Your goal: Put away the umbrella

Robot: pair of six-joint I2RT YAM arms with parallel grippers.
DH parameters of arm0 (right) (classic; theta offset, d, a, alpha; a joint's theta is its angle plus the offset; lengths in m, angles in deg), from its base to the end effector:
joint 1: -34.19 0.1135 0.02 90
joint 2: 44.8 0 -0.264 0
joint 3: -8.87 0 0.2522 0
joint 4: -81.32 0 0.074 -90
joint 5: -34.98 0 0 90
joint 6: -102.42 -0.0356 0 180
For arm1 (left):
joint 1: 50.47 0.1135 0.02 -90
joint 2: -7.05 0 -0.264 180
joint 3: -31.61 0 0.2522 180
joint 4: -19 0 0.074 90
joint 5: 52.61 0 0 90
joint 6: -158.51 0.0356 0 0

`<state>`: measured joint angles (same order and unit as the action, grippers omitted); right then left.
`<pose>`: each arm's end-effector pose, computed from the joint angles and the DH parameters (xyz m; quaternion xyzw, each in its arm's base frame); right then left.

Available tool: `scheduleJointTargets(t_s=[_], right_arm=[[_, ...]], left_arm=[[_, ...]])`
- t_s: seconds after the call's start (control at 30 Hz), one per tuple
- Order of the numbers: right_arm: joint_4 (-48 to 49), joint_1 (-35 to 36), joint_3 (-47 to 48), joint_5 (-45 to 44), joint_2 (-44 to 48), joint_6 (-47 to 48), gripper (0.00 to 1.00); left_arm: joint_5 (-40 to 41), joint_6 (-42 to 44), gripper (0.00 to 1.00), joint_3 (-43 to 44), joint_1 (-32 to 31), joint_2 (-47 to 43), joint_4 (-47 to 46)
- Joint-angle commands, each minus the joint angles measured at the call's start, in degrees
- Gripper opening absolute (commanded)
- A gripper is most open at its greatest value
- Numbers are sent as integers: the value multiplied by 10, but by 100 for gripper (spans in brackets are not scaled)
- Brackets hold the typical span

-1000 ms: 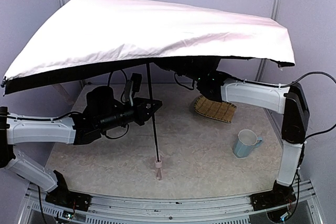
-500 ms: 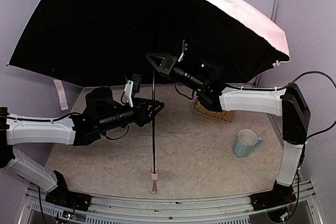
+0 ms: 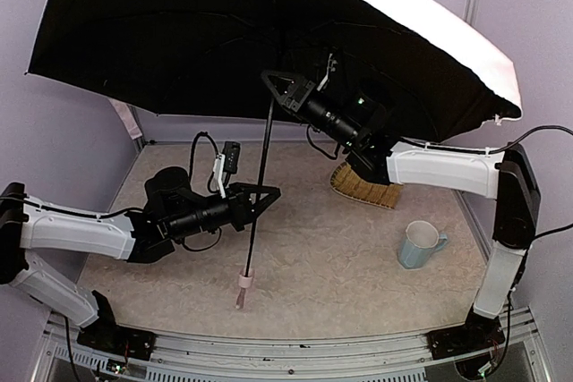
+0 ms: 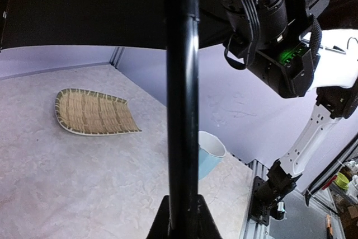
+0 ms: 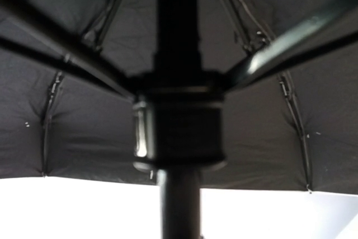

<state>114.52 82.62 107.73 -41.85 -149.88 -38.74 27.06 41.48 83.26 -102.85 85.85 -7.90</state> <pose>0.2834 0.3318 0.3904 -0.0854 0.5214 0.6855 0.5009 0.1794 -0.2432 0.2569 0.2168 0.6746 -0.4980 0.4999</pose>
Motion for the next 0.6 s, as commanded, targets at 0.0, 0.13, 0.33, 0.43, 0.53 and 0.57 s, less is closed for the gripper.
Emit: scheduleJointTargets(t_s=[0.0, 0.13, 0.33, 0.43, 0.53, 0.57], right_arm=[[46, -9, 3, -11, 46, -15, 0], [75, -16, -10, -34, 45, -14, 21], [97, -27, -15, -75, 32, -10, 45], [107, -30, -16, -79, 24, -19, 47], [112, -33, -21, -83, 23, -25, 49], [118, -34, -25, -86, 24, -25, 51]], left_arm=[[5, -18, 0, -20, -4, 11, -14], [42, -7, 0, -16, -25, 13, -31], [155, 27, 0, -10, -78, 19, -62], [154, 13, 0, -16, -81, 29, -107], [147, 11, 0, -8, -83, 38, -111], [144, 11, 0, -7, -83, 42, -113]])
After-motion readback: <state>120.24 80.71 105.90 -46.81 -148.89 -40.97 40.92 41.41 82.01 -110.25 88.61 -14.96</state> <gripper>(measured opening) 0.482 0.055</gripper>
